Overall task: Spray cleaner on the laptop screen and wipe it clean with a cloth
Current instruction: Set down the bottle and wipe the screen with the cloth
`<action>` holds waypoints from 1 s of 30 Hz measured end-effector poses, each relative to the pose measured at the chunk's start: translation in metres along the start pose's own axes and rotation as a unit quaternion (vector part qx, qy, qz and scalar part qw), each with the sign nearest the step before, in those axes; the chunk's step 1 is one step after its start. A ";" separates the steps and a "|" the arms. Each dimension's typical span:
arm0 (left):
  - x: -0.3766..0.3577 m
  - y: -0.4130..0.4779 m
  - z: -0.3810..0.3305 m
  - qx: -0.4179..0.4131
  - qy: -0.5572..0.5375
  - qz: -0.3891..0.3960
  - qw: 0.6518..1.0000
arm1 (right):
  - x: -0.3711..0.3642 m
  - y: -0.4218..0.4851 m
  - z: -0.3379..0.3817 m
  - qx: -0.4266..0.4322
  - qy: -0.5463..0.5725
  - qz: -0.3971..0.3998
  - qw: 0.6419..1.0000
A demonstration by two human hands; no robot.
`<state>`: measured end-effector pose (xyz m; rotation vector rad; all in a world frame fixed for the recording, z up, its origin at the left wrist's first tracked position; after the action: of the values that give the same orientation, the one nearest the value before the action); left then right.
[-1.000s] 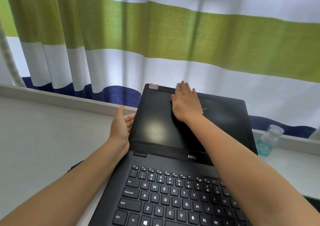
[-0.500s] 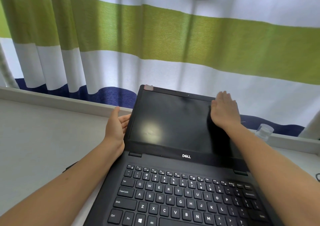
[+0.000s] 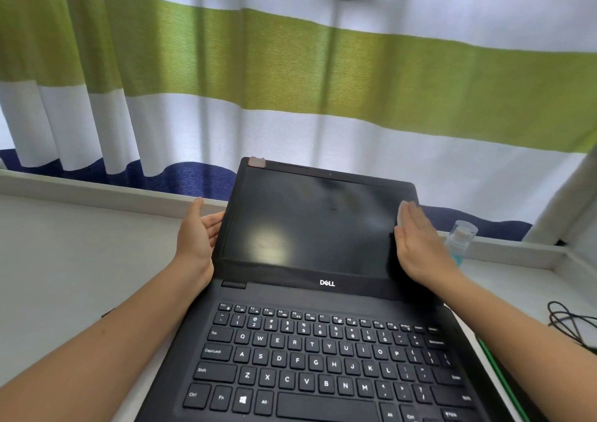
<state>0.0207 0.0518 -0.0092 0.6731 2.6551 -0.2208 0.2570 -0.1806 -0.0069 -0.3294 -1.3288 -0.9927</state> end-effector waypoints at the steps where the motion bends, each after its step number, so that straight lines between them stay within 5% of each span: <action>1: 0.000 0.000 0.000 -0.002 0.001 -0.001 1.000 | 0.001 -0.006 -0.003 0.011 0.009 0.007 1.000; 15: -0.006 -0.005 -0.003 -0.032 0.026 -0.021 0.999 | 0.028 -0.071 -0.061 0.189 0.140 0.103 0.967; 23: -0.011 -0.012 -0.005 -0.055 0.042 -0.041 0.997 | 0.036 -0.071 -0.068 0.267 0.079 -0.043 0.959; 30: -0.012 -0.014 -0.006 -0.058 0.050 -0.040 0.996 | 0.033 -0.062 -0.046 0.279 0.096 -0.010 0.955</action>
<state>0.0213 0.0364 0.0022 0.5560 2.7682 -0.0539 0.2381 -0.2620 -0.0093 0.2058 -1.3724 -0.6086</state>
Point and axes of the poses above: each hand's wrist, its own y-axis towards the middle knuckle, its own x-axis out of the back of the hand, z = x × y, the point moved 1 cm from there along y, towards the middle knuckle, and after that the axes turned 6 degrees about -x, right-handed, at the moved point
